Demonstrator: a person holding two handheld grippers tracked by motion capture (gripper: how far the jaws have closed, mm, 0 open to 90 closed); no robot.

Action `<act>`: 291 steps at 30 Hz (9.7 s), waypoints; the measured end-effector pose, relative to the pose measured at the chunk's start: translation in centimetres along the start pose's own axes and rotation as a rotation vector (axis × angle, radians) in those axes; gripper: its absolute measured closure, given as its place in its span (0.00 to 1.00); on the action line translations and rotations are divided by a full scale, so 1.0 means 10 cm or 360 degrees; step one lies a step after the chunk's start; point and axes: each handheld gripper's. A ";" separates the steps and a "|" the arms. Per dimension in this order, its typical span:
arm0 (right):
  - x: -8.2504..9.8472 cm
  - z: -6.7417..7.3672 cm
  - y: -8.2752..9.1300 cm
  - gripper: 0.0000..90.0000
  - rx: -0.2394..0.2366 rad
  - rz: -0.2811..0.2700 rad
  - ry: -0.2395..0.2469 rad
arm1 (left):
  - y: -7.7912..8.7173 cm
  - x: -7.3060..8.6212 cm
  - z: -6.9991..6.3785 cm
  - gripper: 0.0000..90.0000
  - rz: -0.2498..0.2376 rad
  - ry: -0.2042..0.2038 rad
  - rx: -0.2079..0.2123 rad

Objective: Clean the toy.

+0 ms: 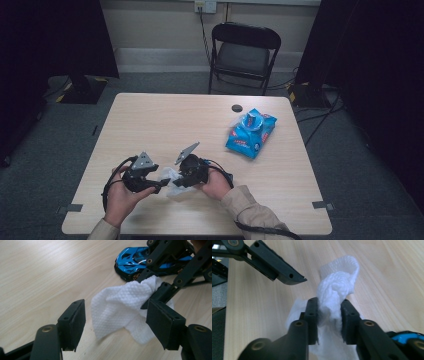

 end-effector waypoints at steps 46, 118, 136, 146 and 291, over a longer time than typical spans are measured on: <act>0.51 -0.48 0.37 0.19 0.0362 0.0013 -0.0260 | -0.51 -0.16 -0.17 0.33 0.0081 -0.0065 0.0183; 0.42 -0.53 0.24 0.29 0.0447 0.0012 -0.0352 | -0.50 -0.14 -0.11 0.32 0.0095 -0.0069 0.0171; 0.50 -0.51 0.54 0.29 0.0439 -0.0196 -0.0388 | -0.57 -0.15 -0.17 0.30 0.0150 -0.0075 0.0190; 0.62 -0.51 0.80 0.29 0.0467 -0.0340 -0.0435 | -0.65 -0.14 -0.23 0.70 0.0333 -0.0185 0.0201; 0.51 -0.49 1.06 0.29 0.0465 -0.0448 -0.0394 | -0.53 -0.88 0.09 0.92 -0.0045 0.0182 0.0502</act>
Point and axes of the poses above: each handheld gripper's, and its own axes: y roughly backward along the jaws, x roughly out of its underside, z roughly to its left, and after that the axes turned 6 degrees about x, right-handed
